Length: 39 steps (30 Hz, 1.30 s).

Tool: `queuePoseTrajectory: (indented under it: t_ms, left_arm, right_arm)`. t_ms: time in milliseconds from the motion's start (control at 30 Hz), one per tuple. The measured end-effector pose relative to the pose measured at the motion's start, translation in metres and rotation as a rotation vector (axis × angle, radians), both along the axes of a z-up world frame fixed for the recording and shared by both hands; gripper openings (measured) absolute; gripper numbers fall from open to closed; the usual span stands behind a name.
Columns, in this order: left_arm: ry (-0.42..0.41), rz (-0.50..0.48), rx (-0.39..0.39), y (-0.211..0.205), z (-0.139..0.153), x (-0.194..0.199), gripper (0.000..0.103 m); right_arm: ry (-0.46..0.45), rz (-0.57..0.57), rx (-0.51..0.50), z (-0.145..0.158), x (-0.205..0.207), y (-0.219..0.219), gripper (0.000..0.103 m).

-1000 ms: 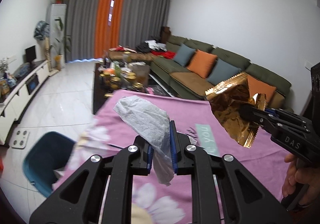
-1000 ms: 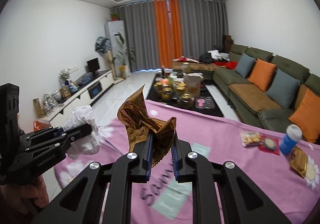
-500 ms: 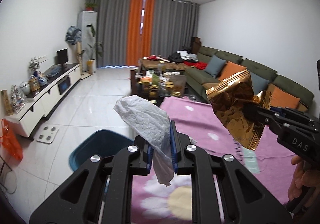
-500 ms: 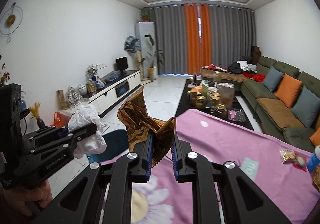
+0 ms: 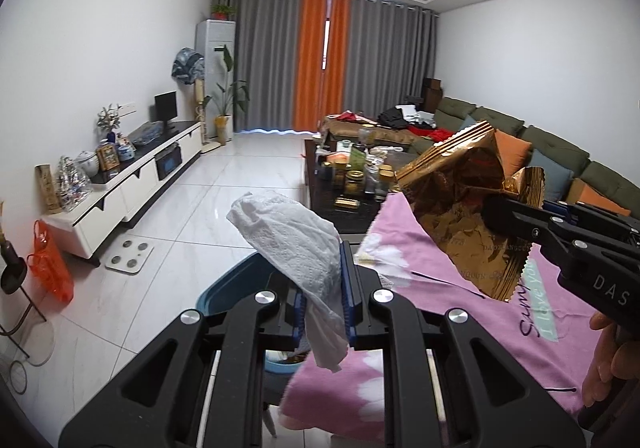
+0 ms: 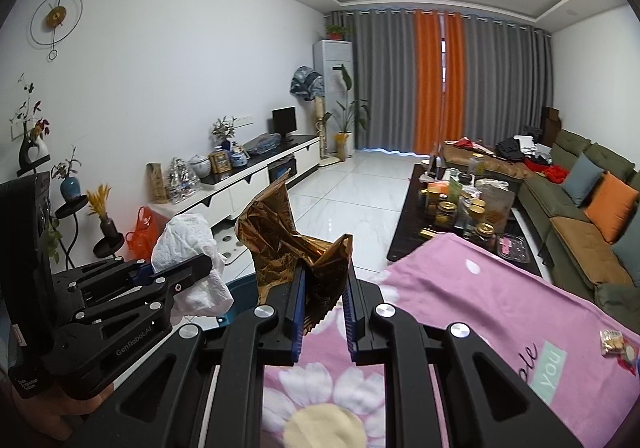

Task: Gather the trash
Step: 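Carry the tissue and gold wrapper over the teal bin with both tools, then open both tools to drop the tissue and wrapper into the bin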

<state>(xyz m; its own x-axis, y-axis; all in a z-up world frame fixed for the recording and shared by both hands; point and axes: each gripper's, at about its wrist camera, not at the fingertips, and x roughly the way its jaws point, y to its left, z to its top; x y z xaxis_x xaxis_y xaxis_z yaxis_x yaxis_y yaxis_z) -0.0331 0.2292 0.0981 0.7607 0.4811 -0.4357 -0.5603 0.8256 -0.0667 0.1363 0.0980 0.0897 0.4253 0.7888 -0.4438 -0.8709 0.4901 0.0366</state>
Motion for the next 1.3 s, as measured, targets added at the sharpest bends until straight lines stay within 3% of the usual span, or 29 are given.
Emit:
queuePoseTrajectory:
  t_ms: [233, 433, 967, 1300]
  left_arm:
    - [0.019, 0.053, -0.017, 0.011, -0.001, -0.020, 0.015]
    - [0.040, 0.090, -0.049, 0.032, -0.012, -0.010, 0.015]
    - [0.151, 0.108, -0.157, 0.124, -0.094, 0.107, 0.016]
    - [0.219, 0.101, -0.226, 0.179, -0.165, 0.149, 0.016]
  right_arm:
    - [0.014, 0.046, -0.026, -0.010, 0.000, 0.027, 0.015]
    - [0.032, 0.074, -0.066, -0.021, 0.009, 0.058, 0.015]
    - [0.114, 0.098, -0.230, -0.086, 0.050, 0.147, 0.015]
    - [0.137, 0.119, -0.349, -0.119, 0.059, 0.188, 0.016]
